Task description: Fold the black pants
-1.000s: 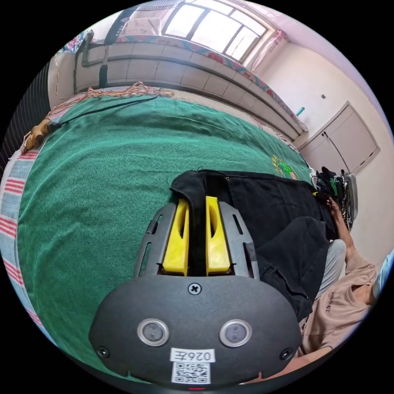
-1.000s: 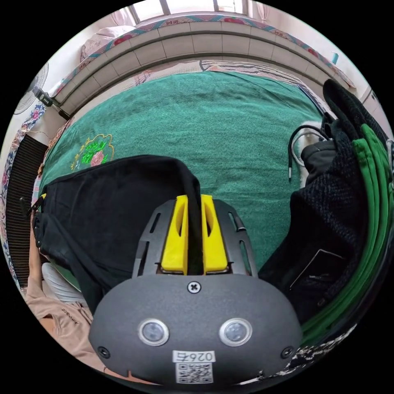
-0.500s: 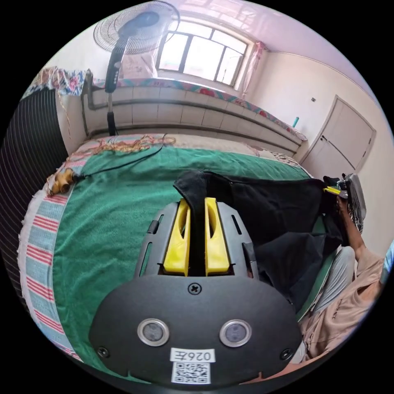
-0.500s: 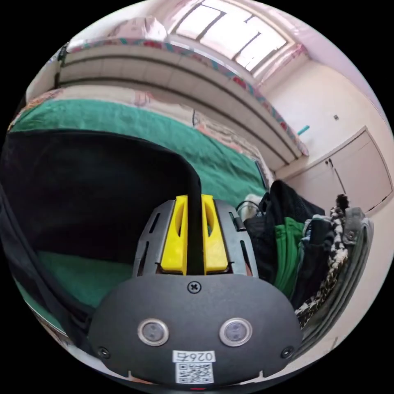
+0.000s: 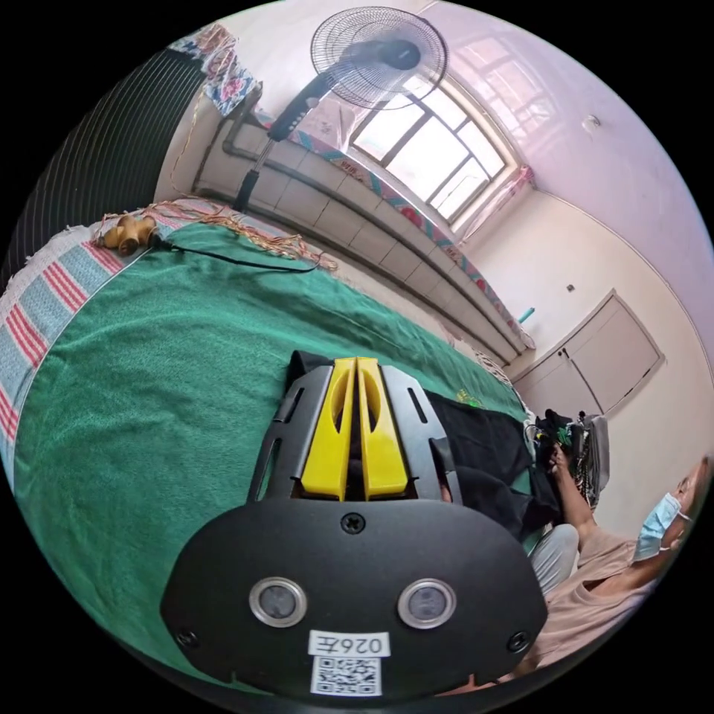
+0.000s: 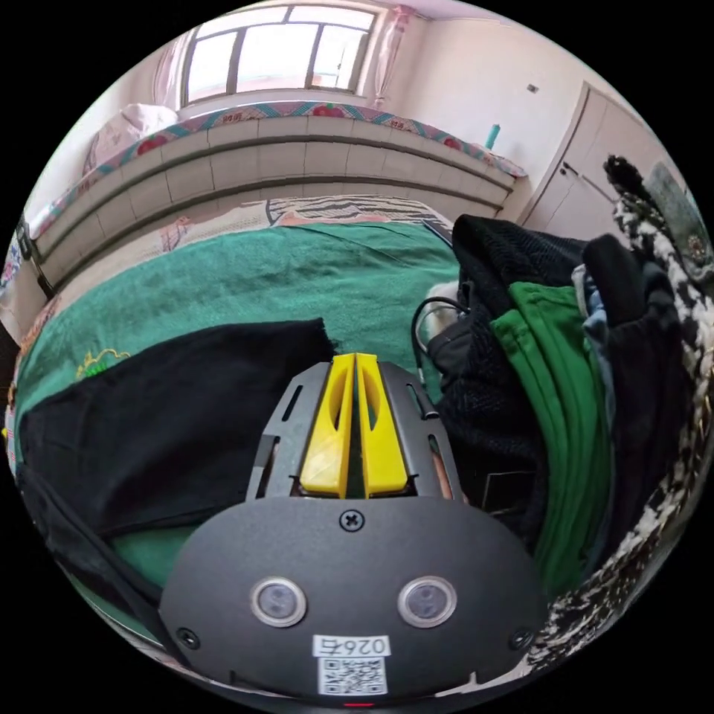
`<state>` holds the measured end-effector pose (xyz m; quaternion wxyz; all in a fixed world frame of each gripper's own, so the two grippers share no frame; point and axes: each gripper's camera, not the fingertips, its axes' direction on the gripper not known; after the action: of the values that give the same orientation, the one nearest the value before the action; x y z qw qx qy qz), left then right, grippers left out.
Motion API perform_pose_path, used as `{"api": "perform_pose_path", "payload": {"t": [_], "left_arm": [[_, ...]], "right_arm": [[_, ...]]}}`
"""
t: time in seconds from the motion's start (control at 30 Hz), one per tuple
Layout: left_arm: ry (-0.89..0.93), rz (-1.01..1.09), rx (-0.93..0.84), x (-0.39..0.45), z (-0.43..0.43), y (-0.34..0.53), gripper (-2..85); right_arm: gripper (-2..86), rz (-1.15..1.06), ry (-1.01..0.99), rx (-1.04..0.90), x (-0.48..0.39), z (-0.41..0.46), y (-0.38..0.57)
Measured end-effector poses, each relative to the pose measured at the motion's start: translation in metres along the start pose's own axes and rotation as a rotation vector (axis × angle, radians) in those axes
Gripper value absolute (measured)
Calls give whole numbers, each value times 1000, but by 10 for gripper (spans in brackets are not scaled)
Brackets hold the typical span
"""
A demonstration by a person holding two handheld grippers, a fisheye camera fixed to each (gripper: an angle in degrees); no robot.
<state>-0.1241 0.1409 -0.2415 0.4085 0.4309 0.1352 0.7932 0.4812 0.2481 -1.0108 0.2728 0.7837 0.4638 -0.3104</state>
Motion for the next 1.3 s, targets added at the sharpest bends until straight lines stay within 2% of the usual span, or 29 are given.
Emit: {"api": "perform_pose_path", "payload": {"t": [0.1, 0.17, 0.3, 0.37, 0.4, 0.43, 0.47, 0.53, 0.67, 0.73, 0.87, 0.93, 1.0, 1.1, 1.17, 1.23, 1.3], "left_arm": [[12, 89, -26, 53, 7, 0, -9], [-7, 153, -32, 84, 13, 2, -10], [-244, 288, -144, 145, 46, 1, -10], [-352, 319, -211, 167, 57, -3, -10], [-392, 372, -216, 186, 57, -5, -10], [-440, 419, -205, 206, 54, -6, -10], [-469, 443, -195, 217, 51, -7, -10], [-562, 533, -132, 254, 40, -5, -10], [-570, 601, -87, 284, 33, 0, -10], [-566, 584, -120, 286, 35, -3, -10], [-474, 498, -213, 271, 45, -10, -10], [-456, 446, -273, 261, 52, -14, -10], [-476, 417, -296, 257, 54, -17, -10], [-474, 421, -306, 261, 50, -23, -10], [-493, 437, -365, 263, 57, -25, -10], [-533, 496, -453, 262, 71, -24, -10], [-526, 501, -444, 264, 65, -27, -10]], "right_arm": [[17, 44, -115, 13, -25, -1, -35], [64, 87, -238, 14, -45, 6, -71], [112, 104, -373, -65, -89, 47, -124], [75, 73, -416, -228, -140, 88, -132], [52, 63, -389, -185, -151, 77, -130], [21, -7, -392, -148, -177, 50, -122], [2, -75, -481, -134, -202, 27, -115], [-5, -172, -498, -77, -238, -19, -95], [-6, -410, -456, 147, -317, -162, -25], [-5, -434, -369, 240, -348, -211, 5], [-11, -294, -113, 531, -417, -305, 51], [-13, -219, -49, 568, -446, -326, 41], [-15, -218, -17, 543, -485, -333, 16], [-15, -330, -94, 376, -571, -314, -39], [-14, -450, 9, 119, -660, -245, -97], [-13, -495, 105, -18, -710, -202, -137], [-13, -379, 159, 12, -726, -232, -178]]}}
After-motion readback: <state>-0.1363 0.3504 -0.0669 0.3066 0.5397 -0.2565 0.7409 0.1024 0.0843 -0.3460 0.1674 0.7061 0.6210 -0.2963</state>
